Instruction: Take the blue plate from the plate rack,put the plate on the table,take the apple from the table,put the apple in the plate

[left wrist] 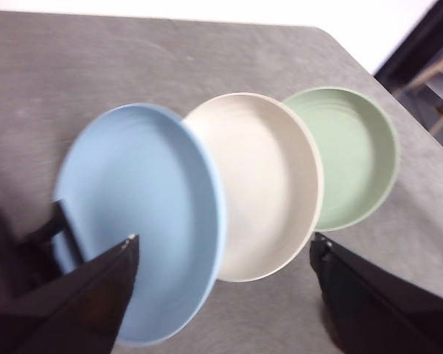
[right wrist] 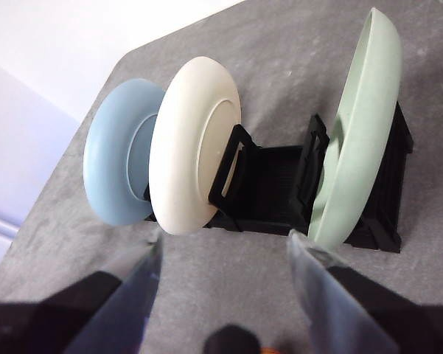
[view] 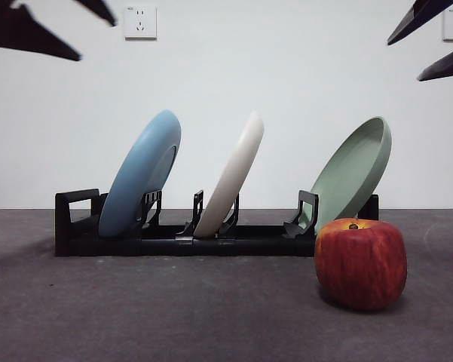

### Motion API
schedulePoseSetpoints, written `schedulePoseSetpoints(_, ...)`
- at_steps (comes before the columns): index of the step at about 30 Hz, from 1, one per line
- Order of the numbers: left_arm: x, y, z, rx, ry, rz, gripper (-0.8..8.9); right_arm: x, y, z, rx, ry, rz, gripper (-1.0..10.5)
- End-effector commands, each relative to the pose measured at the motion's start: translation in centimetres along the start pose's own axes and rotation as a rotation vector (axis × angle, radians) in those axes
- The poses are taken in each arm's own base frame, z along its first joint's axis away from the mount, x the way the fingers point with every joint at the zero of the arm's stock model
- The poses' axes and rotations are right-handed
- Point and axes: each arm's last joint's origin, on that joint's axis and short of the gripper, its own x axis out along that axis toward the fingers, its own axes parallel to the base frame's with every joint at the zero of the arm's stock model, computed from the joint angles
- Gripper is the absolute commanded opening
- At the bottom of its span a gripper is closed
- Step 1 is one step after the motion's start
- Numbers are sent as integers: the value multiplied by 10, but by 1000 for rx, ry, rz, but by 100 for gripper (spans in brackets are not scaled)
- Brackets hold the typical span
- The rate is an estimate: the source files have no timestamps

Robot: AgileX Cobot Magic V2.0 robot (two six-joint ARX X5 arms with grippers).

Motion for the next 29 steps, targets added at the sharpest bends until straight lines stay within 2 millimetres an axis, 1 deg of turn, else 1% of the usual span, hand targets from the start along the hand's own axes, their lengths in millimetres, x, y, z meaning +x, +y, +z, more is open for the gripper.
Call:
schedulePoseSetpoints(1,19,-2,17,9,46,3,400,0,1,1,-18,-4,5,288)
schedulePoseSetpoints(4,39,-4,30,11,94,29,400,0,1,1,-18,-4,5,288)
schedulePoseSetpoints(8,69,-2,38,-2,168,38,399,0,1,1,-18,-4,5,288)
schedulePoseSetpoints(10,84,1,37,-12,207,37,399,0,1,1,-17,-4,5,288)
schedulePoseSetpoints(13,102,6,32,-22,242,34,398,0,1,1,-17,-4,5,288)
schedulePoseSetpoints(17,121,13,22,-41,290,39,388,0,1,1,-17,-4,4,285)
schedulePoseSetpoints(20,130,17,16,-50,319,43,308,0,1,1,-17,-4,4,285)
schedulePoseSetpoints(23,133,18,15,-52,325,45,295,0,1,1,-18,-4,4,285)
schedulePoseSetpoints(24,133,18,15,-50,324,44,249,0,1,1,-17,-4,4,285)
schedulePoseSetpoints(27,134,16,15,-36,320,30,25,0,1,1,-17,-4,4,285)
schedulePoseSetpoints(28,134,15,15,-32,319,28,-21,0,1,1,-17,-4,3,285)
schedulePoseSetpoints(29,135,15,15,-26,318,25,-7,0,1,1,-17,-4,3,285)
